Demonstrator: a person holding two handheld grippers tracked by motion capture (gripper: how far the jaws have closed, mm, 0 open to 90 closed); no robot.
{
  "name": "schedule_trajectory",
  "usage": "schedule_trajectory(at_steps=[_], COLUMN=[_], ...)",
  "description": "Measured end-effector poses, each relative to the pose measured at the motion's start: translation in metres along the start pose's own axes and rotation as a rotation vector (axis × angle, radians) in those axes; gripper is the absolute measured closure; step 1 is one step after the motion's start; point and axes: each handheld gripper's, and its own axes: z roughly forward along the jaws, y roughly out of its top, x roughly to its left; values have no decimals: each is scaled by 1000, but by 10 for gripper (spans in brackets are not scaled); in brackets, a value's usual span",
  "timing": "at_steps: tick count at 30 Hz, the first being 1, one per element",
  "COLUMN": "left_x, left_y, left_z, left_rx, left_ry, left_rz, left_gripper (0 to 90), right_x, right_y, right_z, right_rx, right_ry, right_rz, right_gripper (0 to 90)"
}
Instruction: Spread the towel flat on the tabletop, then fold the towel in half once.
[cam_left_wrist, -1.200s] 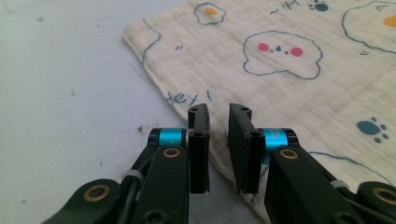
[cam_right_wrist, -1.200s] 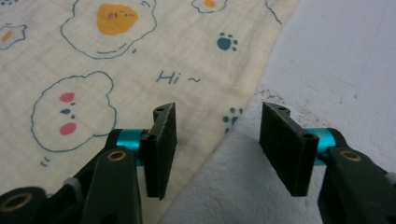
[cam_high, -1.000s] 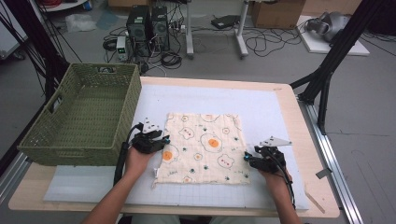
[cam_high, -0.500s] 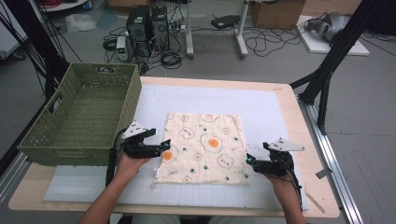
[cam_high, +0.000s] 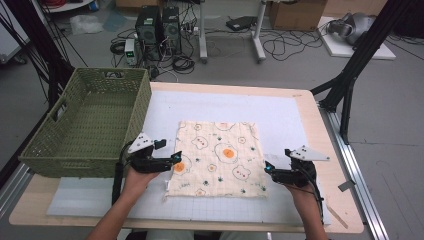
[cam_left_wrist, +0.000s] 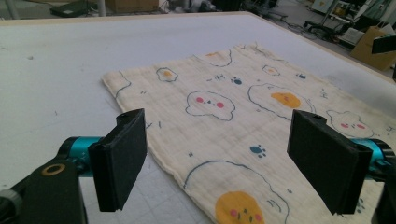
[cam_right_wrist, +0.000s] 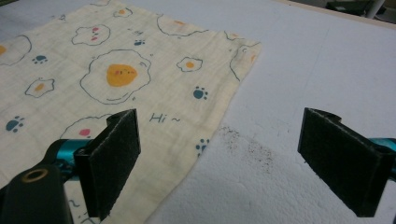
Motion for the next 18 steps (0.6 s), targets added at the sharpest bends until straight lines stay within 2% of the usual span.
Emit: schedule_trajectory(at_steps=[10, 18], left_x=[3, 10], left_y=[-3, 3], left_z=[-7, -1], left_rx=[13, 23], left_ry=[35, 20], left_rz=[-12, -42], left_gripper=[208, 215], right_x=[-3, -4], right_y=[3, 4], right_z=[3, 6], right_rx=[-15, -14], right_ry=[0, 2], right_rz=[15, 19], right_gripper=[123, 124])
